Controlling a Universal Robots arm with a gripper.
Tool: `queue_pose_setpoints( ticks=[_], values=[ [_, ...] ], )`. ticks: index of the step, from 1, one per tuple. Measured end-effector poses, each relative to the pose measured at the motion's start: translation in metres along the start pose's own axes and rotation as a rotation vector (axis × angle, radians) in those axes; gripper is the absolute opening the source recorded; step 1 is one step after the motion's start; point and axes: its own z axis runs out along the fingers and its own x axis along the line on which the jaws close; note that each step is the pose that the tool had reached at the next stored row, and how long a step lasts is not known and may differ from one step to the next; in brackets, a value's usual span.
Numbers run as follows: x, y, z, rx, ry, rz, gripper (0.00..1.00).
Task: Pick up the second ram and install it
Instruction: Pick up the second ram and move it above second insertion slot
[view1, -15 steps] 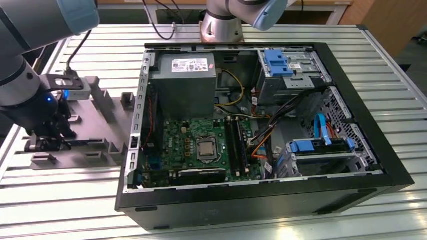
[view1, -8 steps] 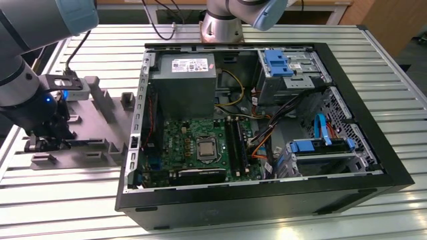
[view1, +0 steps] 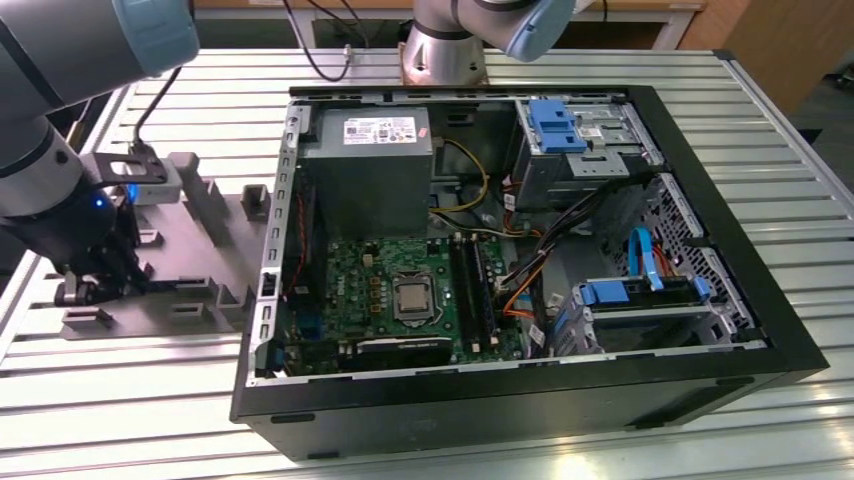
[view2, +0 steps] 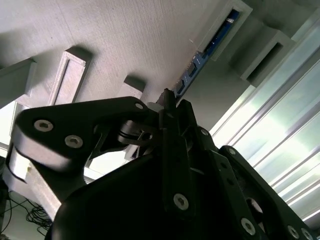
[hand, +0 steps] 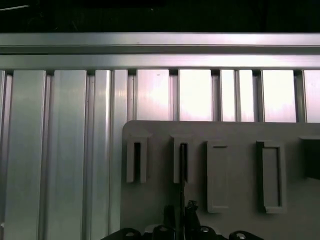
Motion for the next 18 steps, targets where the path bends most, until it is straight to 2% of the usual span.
queue_pose_setpoints(
  ticks=[4, 9, 10, 18],
  values=[
    [0.0001, -0.0001, 0.0031, 0.0, 0.0, 0.0, 0.22],
    [0.0001, -0.0001, 0.0035, -0.0001, 0.0, 0.0, 0.21],
    [0.0001, -0.0001, 0.0036, -0.0001, -0.0001, 0.0, 0.14],
    [0.0001, -0.0001, 0.0036, -0.0001, -0.0001, 0.0, 0.14]
  ],
)
